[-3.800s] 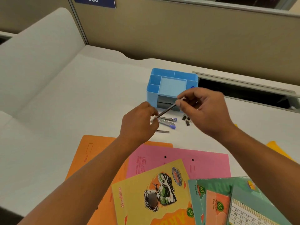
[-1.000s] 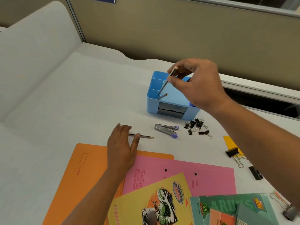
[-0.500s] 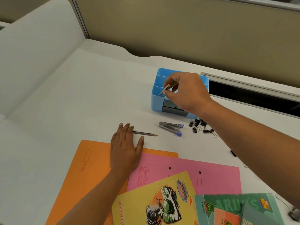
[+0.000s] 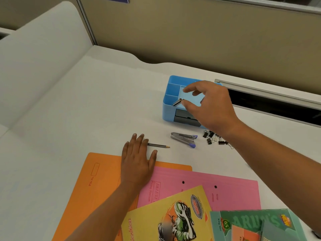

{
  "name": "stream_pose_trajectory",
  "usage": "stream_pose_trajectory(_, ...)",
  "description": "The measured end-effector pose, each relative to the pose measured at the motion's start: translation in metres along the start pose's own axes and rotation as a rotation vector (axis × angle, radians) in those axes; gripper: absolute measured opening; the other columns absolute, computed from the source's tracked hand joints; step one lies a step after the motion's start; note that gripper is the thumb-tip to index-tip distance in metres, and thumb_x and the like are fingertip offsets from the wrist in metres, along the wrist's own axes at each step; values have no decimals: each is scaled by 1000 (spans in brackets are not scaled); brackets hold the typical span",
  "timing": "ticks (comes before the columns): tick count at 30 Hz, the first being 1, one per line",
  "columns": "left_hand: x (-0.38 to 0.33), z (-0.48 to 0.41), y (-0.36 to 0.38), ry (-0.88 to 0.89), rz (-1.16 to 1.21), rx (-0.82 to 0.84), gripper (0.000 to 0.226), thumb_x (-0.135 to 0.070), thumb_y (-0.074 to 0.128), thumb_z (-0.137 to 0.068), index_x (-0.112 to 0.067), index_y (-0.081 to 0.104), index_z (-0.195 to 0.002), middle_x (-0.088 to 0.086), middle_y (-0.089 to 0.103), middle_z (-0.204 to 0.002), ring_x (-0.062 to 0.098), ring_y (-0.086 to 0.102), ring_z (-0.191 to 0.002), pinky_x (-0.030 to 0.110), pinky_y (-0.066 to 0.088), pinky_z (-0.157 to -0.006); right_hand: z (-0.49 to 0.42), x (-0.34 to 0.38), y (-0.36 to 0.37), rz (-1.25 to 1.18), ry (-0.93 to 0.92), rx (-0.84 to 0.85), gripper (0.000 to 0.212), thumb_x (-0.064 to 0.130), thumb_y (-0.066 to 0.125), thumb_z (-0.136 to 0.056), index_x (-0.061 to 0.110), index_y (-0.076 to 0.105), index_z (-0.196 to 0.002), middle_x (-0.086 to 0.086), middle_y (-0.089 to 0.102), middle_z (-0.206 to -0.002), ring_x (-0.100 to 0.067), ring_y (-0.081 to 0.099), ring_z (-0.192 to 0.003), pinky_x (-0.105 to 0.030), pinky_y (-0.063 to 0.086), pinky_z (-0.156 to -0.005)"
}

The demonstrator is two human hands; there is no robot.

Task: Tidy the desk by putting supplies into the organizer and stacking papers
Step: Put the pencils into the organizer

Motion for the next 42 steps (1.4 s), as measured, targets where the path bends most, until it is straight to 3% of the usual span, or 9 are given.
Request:
stream_pose_trajectory(5,-6,-7,-4,152,-30,-70,37,-31,55,-91,-14,61,-123,5,59,-133,25,43,-135,44,29,-114,52,-8,-5,-149,41,-62,20,26,71,-85,23,68,-104,16,66,-96,-3,61,-85,-12,46,-70)
stream_pose_trajectory(8,-10,-19,-6,192,-24,-51,30,-30,59,-88,-18,66,-115,2,64,-122,25,46,-130,40,30,-109,94,-28,15,-151,119,27,15,25,70,-85,25,69,-100,20,64,-89,-1,59,-78,-15,42,-66)
stream_pose_trajectory(13,-14,-36,-1,280,-68,94,27,-35,65,-86,-23,71,-110,-1,63,-123,26,42,-134,42,30,-108,152,-66,45,16,174,249,17,28,67,-87,29,67,-104,20,62,-93,-1,56,-78,-23,48,-74)
stream_pose_trajectory(18,-19,-44,-2,366,-148,65,12,-30,72,-83,-23,76,-93,-4,63,-87,23,56,-83,37,42,-72,170,-88,51,128,123,336,21,34,57,-93,23,66,-108,12,62,-94,-4,53,-85,-26,49,-76)
stream_pose_trajectory(24,-32,-56,-9,581,-202,112,9,-21,73,-73,-14,68,-72,0,58,-71,23,53,-67,33,38,-56,174,-92,58,191,19,329,34,41,42,-95,21,68,-105,8,61,-92,-8,51,-83,-29,50,-69)
stream_pose_trajectory(31,-64,-87,-85,321,270,-150,9,-23,70,-73,-20,64,-79,-14,56,-77,4,46,-62,16,37,-54,176,-94,59,209,6,314,33,41,42,-94,22,67,-105,7,60,-92,-11,53,-82,-29,50,-67)
stream_pose_trajectory(34,-69,-108,-114,255,445,-246,11,-19,71,-74,-18,63,-82,-11,63,-80,10,51,-57,23,44,-51,176,-94,59,217,2,309,33,41,42,-93,23,67,-105,8,60,-92,-10,52,-81,-28,49,-66)
stream_pose_trajectory(39,-71,-129,-124,251,476,-320,14,-19,72,-79,-10,66,-88,-12,64,-87,16,57,-67,9,42,-56,177,-95,60,211,-18,279,28,38,46,-92,21,66,-103,6,60,-90,-13,53,-80,-30,49,-65)
stream_pose_trajectory(42,-70,-135,-111,224,484,-288,15,-22,72,-80,-13,67,-90,-9,67,-88,16,57,-68,13,46,-57,178,-97,61,211,-29,260,25,35,48,-92,21,65,-102,6,58,-89,-15,53,-79,-32,48,-66)
Point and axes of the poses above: each hand's wrist, its own z-axis away from the middle knuckle, its own y-axis out of the palm, x = y × z, the point moved 2 cm from there along -z, towards the middle knuckle
